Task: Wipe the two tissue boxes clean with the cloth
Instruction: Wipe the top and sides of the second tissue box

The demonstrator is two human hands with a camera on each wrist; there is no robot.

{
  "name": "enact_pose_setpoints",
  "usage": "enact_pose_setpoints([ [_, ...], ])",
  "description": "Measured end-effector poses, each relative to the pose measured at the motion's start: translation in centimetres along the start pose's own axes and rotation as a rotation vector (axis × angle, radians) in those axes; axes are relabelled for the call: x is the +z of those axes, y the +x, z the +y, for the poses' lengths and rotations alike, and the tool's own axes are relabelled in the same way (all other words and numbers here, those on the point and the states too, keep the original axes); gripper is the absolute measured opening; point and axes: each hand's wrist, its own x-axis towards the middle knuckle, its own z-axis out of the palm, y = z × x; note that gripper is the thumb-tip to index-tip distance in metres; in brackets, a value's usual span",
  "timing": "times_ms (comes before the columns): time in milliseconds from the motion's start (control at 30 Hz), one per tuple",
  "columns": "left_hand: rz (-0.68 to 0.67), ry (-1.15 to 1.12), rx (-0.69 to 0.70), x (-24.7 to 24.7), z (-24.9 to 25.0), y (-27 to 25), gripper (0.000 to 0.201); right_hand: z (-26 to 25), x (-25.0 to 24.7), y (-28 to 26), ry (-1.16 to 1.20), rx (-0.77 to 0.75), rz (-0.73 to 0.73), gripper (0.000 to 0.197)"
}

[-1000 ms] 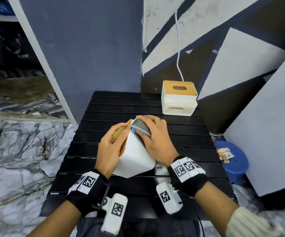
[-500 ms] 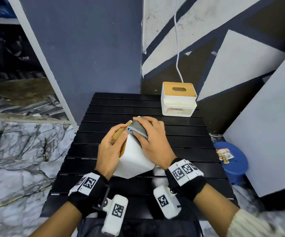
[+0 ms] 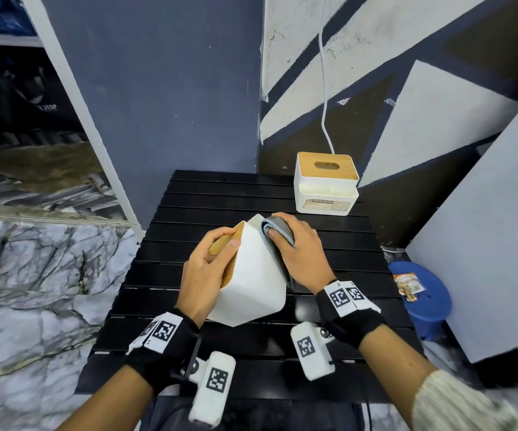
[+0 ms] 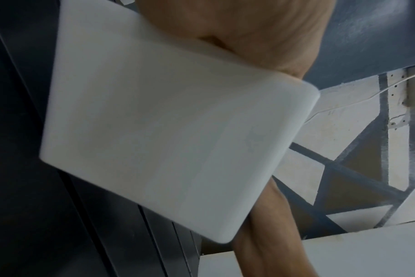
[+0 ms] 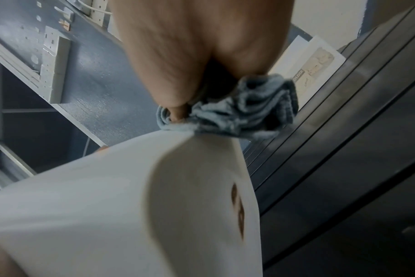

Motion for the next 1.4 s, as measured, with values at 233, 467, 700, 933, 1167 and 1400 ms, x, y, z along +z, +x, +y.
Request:
enact_pose_setpoints([
  [233, -0.043, 0.051, -0.265, -0.8, 0.9, 1.9, 0.026, -0.2, -0.1, -1.0, 0.026, 0.018, 0.030, 0.033],
  [467, -0.086, -0.108, -0.526, -1.2, 2.6, 3.1, 0.030, -1.3, 0.4, -2.1, 0.018, -0.034, 0.063, 0.037],
  [700, 0.147, -0.030, -0.156, -1.0, 1.0, 1.4, 0.040, -3.0, -0.6, -2.4, -0.013, -0.139, 0.108, 0.039],
  [933, 0.034, -0.119, 0.144, -2.0, -0.8, 0.4, 0.045, -4.5, -2.2, -2.5, 0.004, -0.177, 0.065, 0.038],
  [1167, -0.026, -0.096, 0.201, -3.4, -2.5, -0.6, 0.049, -4.4, -3.8, -3.2, 0.045, -0.261, -0.163, 0.033],
  [1400, 0.091, 0.080, 0.158, -3.4, -3.7, -0.9, 0.036, -3.3, -1.8, -6.2, 0.071, -0.246, -0.103, 0.041],
])
